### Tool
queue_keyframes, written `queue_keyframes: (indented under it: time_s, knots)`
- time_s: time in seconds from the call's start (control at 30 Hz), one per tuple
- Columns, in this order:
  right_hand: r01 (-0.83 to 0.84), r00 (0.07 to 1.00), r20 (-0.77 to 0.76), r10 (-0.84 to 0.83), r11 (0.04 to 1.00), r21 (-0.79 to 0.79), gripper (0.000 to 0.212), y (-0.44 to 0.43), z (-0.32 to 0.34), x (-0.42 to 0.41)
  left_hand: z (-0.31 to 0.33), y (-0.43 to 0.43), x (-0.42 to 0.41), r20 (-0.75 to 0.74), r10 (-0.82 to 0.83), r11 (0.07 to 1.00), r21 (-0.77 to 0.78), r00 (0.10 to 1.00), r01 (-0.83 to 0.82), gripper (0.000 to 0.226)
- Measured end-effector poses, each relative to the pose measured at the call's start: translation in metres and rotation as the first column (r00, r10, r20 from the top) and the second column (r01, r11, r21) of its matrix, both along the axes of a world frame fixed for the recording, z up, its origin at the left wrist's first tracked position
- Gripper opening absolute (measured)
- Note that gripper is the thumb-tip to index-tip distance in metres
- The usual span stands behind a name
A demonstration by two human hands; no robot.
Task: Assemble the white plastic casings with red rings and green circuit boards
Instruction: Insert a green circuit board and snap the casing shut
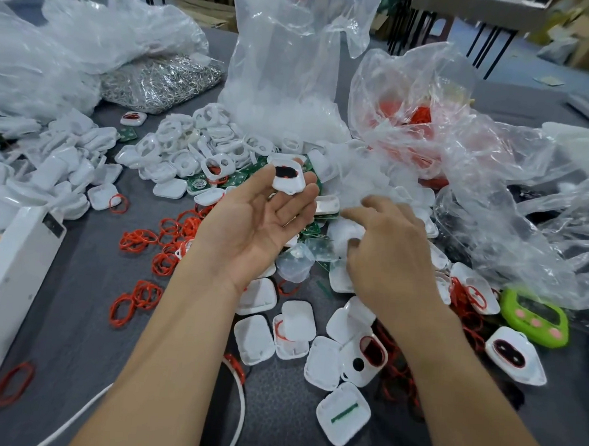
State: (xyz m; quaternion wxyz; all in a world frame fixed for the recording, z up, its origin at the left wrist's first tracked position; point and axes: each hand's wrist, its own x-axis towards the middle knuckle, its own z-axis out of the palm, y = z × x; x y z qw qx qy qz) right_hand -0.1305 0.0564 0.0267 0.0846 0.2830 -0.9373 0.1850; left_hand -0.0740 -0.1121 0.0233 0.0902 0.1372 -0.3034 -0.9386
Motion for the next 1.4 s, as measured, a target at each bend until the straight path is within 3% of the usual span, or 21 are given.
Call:
queue_keyframes:
  time_s: [0.07,0.17,0.23,0.33,0.47,0.57,0.67,0.83,1.1,1.2,1.3,1.4]
  knots:
    - [-0.028,1.000,-0.001,0.028,0.983,-0.180,0.025,-0.011,-0.004,0.010,0.000,-0.001,0.000,0.000,-0.006,1.000,-0.019,1.000,0.006,0.030]
    - [-0.112,0.990,0.079,0.119,0.989,-0.096,0.016,-0.026,-0.015,0.020,0.000,-0.001,0.000,0.001,-0.010,1.000,-0.029,1.000,0.010,0.030]
    - [-0.124,0.984,0.115,0.139,0.984,-0.132,0.001,-0.028,-0.017,0.020,0.000,0.000,-0.001,0.008,-0.013,0.999,-0.036,1.000,0.014,0.030]
    - [-0.001,0.961,0.254,0.108,0.921,-0.389,0.020,-0.017,-0.007,0.012,0.000,0.002,-0.001,0.019,-0.015,0.999,-0.052,1.000,0.016,0.030]
    - [0.339,0.810,0.549,0.208,0.597,-0.727,0.023,0.013,0.010,0.000,0.001,0.006,-0.002,0.029,-0.041,0.998,-0.050,0.999,0.042,0.029]
    - [0.478,0.693,0.625,0.359,0.421,-0.771,0.020,0.028,0.015,-0.006,-0.002,0.015,-0.003,0.048,-0.093,0.992,-0.083,0.994,0.097,0.029]
    - [0.560,0.629,0.654,0.420,0.339,-0.756,0.018,0.030,0.015,-0.009,-0.004,0.025,-0.006,0.028,-0.162,0.979,-0.124,0.986,0.164,0.032]
    - [0.535,0.639,0.631,0.441,0.335,-0.776,0.016,0.032,0.014,-0.010,-0.006,0.029,-0.008,0.005,-0.221,0.960,-0.177,0.975,0.218,0.052]
    - [0.426,0.745,0.589,0.312,0.457,-0.781,0.021,0.031,0.011,-0.009,-0.006,0.034,-0.008,0.042,-0.237,0.878,-0.419,0.971,0.232,0.055]
    - [0.333,0.819,0.523,0.236,0.548,-0.768,0.016,0.033,0.009,-0.010,-0.006,0.037,-0.006,0.056,-0.265,0.834,-0.488,0.963,0.258,0.061]
    - [0.263,0.874,0.456,0.165,0.630,-0.731,0.016,0.033,0.006,-0.009,-0.007,0.038,-0.005,0.077,-0.265,0.819,-0.507,0.961,0.267,0.067]
    - [0.236,0.889,0.430,0.154,0.652,-0.721,0.017,0.034,0.007,-0.008,-0.006,0.037,-0.006,0.084,-0.261,0.813,-0.517,0.962,0.266,0.066]
